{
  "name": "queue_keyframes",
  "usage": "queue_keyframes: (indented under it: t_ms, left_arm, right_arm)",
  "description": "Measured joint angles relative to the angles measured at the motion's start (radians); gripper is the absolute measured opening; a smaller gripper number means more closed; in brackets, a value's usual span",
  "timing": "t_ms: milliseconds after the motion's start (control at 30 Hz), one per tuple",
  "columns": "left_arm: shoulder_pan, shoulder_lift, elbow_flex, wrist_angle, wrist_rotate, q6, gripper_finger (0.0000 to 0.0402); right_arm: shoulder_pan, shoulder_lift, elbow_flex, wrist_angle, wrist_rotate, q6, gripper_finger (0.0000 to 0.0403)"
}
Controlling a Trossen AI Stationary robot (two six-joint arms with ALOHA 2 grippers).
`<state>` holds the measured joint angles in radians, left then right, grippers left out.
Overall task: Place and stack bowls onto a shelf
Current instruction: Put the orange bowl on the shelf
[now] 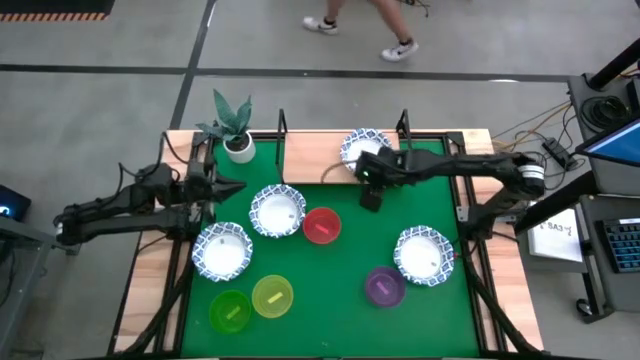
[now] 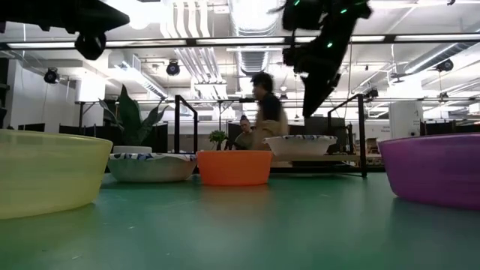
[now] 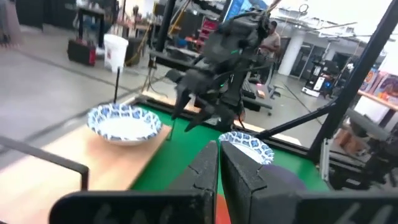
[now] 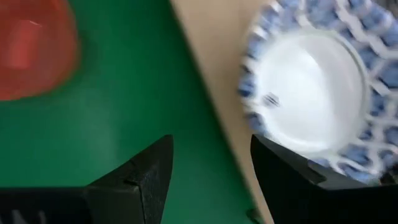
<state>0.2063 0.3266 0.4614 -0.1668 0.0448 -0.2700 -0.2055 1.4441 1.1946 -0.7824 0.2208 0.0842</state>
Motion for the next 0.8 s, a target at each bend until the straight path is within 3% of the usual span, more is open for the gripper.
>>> queue_keyframes:
  t_ms: [133, 367, 600, 800]
  left_arm:
    - [-0.027, 0.073, 0.0, 0.055, 0.0, -0.056, 0.0]
    - [-0.098, 0.249, 0.0, 0.205, 0.0, -0.153, 0.0]
    - [-0.188, 0.442, 0.004, 0.323, -0.02, -0.237, 0.0]
    - [-0.257, 0.649, 0.133, 0.263, -0.131, -0.257, 0.0]
  right_arm:
    - [0.079, -0.134, -0.176, 0.25, -0.076, -0.013, 0.0205]
    - [0.185, -0.333, -0.391, 0.571, -0.083, -0.045, 0.0206]
    - [0.211, -0.443, -0.43, 0.669, -0.088, -0.164, 0.0205]
    - [0.217, -0.518, -0.43, 0.669, -0.192, -0.219, 0.0206]
